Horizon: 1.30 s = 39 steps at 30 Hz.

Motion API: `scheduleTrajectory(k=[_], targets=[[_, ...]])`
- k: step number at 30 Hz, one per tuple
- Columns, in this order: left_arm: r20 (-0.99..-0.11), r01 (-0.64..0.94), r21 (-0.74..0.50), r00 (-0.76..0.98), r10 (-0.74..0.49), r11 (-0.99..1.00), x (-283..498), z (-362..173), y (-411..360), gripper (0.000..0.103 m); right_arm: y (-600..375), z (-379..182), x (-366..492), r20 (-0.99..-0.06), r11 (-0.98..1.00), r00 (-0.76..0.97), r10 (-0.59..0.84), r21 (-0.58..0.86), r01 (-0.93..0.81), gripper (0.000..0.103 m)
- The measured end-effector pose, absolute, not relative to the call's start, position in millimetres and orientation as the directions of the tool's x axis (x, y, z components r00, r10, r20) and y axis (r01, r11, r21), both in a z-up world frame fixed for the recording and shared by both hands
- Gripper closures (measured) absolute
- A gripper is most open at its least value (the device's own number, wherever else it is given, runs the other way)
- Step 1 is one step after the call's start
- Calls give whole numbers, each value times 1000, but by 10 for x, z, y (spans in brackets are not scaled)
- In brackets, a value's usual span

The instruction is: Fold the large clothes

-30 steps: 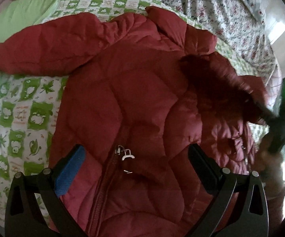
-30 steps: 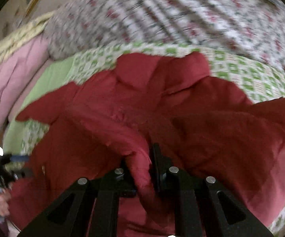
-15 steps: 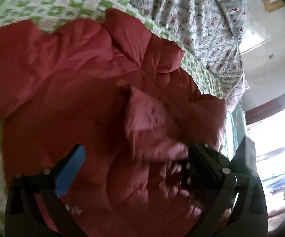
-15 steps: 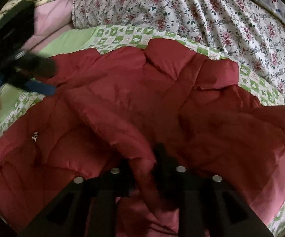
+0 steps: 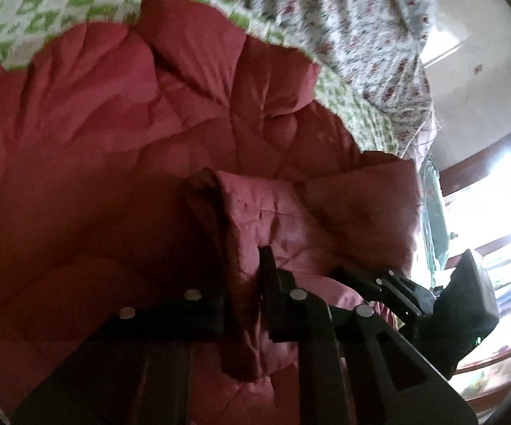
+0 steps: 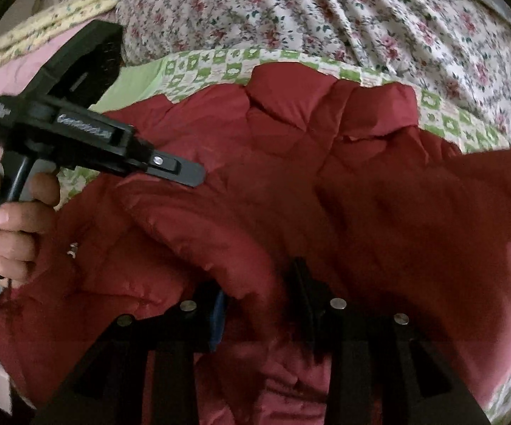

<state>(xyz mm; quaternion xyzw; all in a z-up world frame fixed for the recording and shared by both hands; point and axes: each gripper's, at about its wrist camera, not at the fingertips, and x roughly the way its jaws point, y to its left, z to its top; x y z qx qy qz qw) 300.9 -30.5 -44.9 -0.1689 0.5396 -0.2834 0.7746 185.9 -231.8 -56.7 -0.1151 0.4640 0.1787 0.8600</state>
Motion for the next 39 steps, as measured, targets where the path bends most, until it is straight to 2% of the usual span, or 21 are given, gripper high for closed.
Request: scheduleTrajectory(k=[5,12,17,21,24,28,32,35,39], targets=[[-756,291,-448,382,-531,846,2846,-146,-118,92,-2439,-436,1723,-829,920,509,233,18,-391,52],[-772,260,-247,530,-352,934,2675,34,212,92,-2812,-143,1701,-782,961,586,214,62,-268,52],[-803,240,-136,542,-248,961,2749,-137,177,92,-3102,-96,1886,-781,987,607,149,76,-144,51],[-818,218,-64,548,-176,974,2721,-297,88,91,-3175,-157,2060,-795,993,596,110,55,-109,52],[-813,176,-76,559,-163,981,2663,-260,157,84,-3198,-284,2171,-819,995,568,83,33,-97,52],[-763,118,-119,624,-167,986,2502,-33,276,84,-3199,-434,2211,-837,996,544,66,20,-89,51],[-720,178,-158,653,-237,971,2340,120,146,84,-3214,-511,2230,-841,997,539,50,14,-71,51],[-703,141,-126,686,-188,982,2260,221,108,84,-3220,-556,2256,-848,998,529,39,6,-64,51],[-639,73,-195,747,-184,978,2125,471,376,84,-3220,-584,2270,-851,998,525,35,4,-59,51]])
